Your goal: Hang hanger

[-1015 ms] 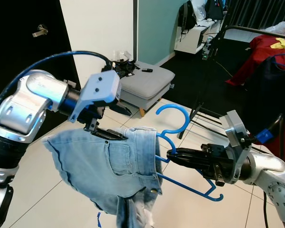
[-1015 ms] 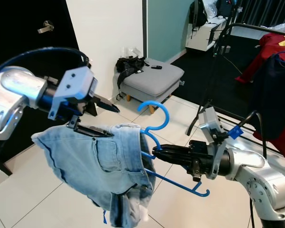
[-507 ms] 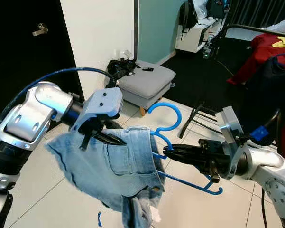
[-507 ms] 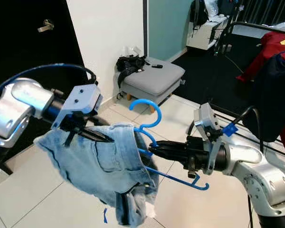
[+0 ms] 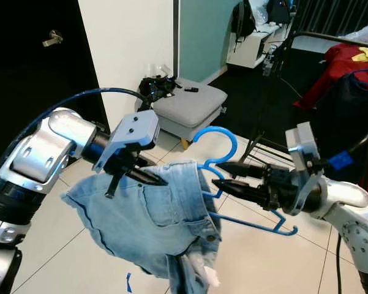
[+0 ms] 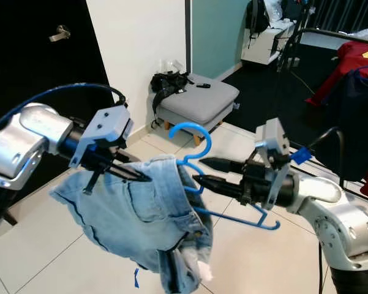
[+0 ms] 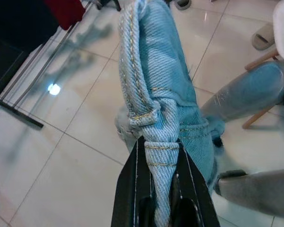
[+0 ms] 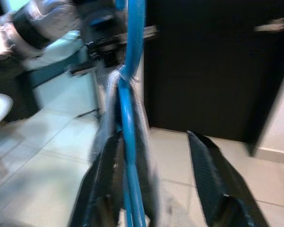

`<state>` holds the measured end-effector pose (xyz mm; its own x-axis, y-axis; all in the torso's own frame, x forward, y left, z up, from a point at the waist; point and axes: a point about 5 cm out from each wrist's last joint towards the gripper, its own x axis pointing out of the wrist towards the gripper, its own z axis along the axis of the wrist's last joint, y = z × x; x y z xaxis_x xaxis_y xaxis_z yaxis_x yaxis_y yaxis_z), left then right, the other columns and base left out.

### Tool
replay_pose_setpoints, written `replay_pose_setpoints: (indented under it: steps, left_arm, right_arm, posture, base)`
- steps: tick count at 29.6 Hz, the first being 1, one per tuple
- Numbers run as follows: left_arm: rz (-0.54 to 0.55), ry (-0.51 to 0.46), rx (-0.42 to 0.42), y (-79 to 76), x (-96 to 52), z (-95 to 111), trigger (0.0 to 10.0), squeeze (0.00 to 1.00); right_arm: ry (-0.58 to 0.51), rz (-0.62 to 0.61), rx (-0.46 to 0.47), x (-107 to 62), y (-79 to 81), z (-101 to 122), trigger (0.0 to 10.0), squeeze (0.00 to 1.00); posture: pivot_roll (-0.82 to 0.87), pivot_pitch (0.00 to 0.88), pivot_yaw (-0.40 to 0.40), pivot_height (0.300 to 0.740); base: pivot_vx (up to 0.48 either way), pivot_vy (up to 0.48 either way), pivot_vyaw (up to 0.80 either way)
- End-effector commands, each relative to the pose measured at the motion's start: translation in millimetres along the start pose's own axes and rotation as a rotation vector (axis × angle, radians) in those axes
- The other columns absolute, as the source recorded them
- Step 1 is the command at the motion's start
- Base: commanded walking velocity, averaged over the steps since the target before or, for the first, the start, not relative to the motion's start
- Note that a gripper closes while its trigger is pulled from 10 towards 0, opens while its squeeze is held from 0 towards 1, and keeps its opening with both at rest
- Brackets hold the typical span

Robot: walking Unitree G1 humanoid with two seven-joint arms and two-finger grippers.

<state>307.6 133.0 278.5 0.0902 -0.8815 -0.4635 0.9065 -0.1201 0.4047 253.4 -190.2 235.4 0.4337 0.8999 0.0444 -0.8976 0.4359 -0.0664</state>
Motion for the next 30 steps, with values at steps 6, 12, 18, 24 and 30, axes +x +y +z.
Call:
replay_pose_setpoints:
  steps: [6,12,18,24,30]
  left_arm:
    - [0.251,-0.056,0.117,31.2,-24.2,17.5,0.0,0.0]
    - [0.343,-0.097,0.142,43.0,-35.2,25.3,0.0,0.0]
    - [0.351,-0.248,0.17,48.2,-38.8,47.8,0.0,0.0]
    - [0.33,-0.347,0.194,47.9,-31.1,65.3,0.0,0.0]
    - [0.312,-0.378,0.207,46.1,-29.1,71.3,0.0,0.0]
  right_arm:
    - [-0.048,-0.306,0.052,-72.5,-9.3,-1.4,10.0,1.0]
    - [-0.098,-0.388,0.121,-106.5,5.5,-7.9,10.0,1.0]
    - [-0.098,-0.461,0.328,-101.3,34.3,-59.7,10.0,0.0]
    - [-0.095,-0.542,0.401,-84.8,16.7,-80.7,10.0,0.0]
    - [-0.137,-0.595,0.399,-84.5,6.2,-75.4,10.0,0.0]
  posture:
    - [0.02,0.0,0.029,0.74]
    - [0.0,0.002,0.036,0.74]
    - [-0.01,0.006,0.043,0.74]
    - [0.0,0.003,0.034,0.74]
    - [0.0,0.003,0.027,0.74]
  base:
    - [0.0,0.0,0.0]
    - [0.0,0.0,0.0]
    - [0.0,0.0,0.0]
    - [0.0,0.0,0.0]
    - [0.0,0.0,0.0]
